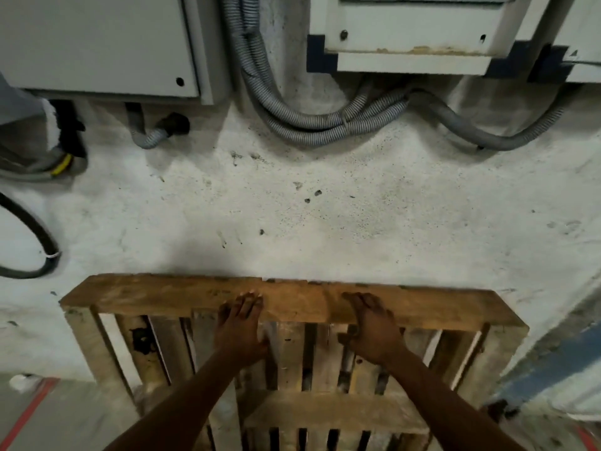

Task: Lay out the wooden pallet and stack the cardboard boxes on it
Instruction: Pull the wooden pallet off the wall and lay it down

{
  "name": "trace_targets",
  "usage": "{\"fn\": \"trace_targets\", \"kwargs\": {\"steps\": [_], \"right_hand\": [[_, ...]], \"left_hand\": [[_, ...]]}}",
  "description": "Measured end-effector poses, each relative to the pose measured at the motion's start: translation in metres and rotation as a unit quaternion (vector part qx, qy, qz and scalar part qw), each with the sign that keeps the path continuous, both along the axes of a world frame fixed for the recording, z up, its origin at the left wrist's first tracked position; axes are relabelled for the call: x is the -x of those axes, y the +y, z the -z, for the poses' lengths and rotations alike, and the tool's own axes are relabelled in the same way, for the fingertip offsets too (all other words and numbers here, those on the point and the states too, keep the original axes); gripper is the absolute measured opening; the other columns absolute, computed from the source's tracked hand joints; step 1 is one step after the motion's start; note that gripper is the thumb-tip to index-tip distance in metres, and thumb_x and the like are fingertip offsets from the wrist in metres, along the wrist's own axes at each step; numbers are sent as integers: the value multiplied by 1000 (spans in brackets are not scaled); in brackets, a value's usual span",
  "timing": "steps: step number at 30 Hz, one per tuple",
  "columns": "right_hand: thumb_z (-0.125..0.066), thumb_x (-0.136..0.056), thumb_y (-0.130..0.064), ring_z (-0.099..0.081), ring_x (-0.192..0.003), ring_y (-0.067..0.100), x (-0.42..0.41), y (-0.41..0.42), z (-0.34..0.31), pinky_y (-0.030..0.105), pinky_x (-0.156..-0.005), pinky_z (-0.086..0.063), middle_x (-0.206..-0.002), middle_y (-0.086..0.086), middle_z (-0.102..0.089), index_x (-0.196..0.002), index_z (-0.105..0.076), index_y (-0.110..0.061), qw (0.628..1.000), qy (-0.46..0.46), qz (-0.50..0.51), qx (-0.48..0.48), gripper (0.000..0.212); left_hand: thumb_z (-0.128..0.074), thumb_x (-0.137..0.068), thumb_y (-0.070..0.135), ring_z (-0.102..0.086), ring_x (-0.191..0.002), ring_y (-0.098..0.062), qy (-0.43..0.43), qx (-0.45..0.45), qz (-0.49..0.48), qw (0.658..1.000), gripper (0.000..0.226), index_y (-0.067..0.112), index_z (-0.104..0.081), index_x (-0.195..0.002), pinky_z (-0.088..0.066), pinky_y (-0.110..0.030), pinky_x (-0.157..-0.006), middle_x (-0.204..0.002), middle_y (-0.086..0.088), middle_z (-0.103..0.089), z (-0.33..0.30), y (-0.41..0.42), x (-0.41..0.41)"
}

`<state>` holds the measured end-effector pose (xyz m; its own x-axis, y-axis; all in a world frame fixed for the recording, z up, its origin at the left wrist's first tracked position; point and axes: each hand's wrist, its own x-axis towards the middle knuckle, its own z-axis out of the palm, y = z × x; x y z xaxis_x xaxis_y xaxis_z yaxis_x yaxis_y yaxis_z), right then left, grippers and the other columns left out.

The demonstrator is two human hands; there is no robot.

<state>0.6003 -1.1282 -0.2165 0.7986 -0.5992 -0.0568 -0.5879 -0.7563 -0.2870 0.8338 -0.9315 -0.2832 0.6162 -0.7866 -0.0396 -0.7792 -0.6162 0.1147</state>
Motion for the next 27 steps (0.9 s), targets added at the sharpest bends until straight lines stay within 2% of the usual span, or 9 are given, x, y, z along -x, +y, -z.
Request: {"fn": "trace_targets", "kwargs": {"steps": [3,6,9,12,14,16,18,23,27], "right_hand": [[-64,-75,-77,7,-161,30,-6,2,17,57,-126,-8,-175,3,3,-166,1,-36,996,61,-70,17,118],[-55,-63,-87,14,-160,33,-2,6,31,65,-124,4,-174,5,10,-165,10,-35,984,122,-125,30,131],[-55,-57,-88,-3,-159,35,12,22,35,66,-124,-5,-172,4,-3,-165,5,-39,976,156,-150,25,133],[-54,-53,-92,-30,-144,35,40,51,39,59,-113,-29,-159,2,-27,-164,-9,-39,975,130,-178,39,131],[-59,-48,-91,-50,-128,36,63,75,49,59,-97,-43,-146,3,-44,-159,-30,-36,977,82,-187,59,127],[-60,-47,-89,-57,-117,37,88,97,56,58,-88,-48,-140,5,-52,-153,-40,-34,979,37,-186,70,121],[-59,-50,-88,-57,-118,38,107,116,57,59,-89,-47,-141,7,-54,-157,-38,-34,980,36,-183,67,121],[-56,-57,-87,-48,-134,38,136,152,59,63,-104,-39,-154,8,-44,-163,-25,-36,980,76,-176,48,122],[-60,-52,-84,-48,-131,38,155,176,62,61,-103,-42,-152,7,-43,-161,-26,-37,981,73,-172,43,124]], "left_hand": [[-45,-75,73,-34,-155,-28,-39,44,30,998,97,19,-48,-157,-12,-43,-123,-164,-7,-44,7,35,17],[-57,-77,71,-37,-153,-27,-44,56,40,997,94,19,-52,-154,-18,-41,-122,-163,-5,-45,16,72,45],[-64,-80,68,-33,-156,-26,-43,86,23,995,94,19,-46,-158,-19,-44,-124,-169,-3,-36,18,105,81],[-64,-83,72,-47,-146,-28,-11,114,-11,993,85,21,-58,-150,-32,-48,-119,-160,-1,-50,11,139,120],[-59,-87,78,-56,-128,-26,1,138,-32,990,75,26,-65,-140,-45,-48,-108,-145,4,-59,-1,155,136],[-53,-90,81,-59,-115,-25,14,155,-60,986,69,28,-68,-132,-51,-46,-98,-130,6,-63,-15,163,143],[-51,-93,77,-62,-112,-30,11,150,-81,985,63,27,-69,-126,-54,-47,-92,-125,1,-65,-26,161,140],[-40,-83,87,-59,-126,-27,68,-75,-130,986,79,30,-67,-132,-45,-48,-105,-131,1,-67,-53,148,124],[-25,-58,112,-71,-80,-22,207,-182,-106,955,118,7,-73,-86,-58,-40,-78,-82,-6,-72,-59,154,109]]}}
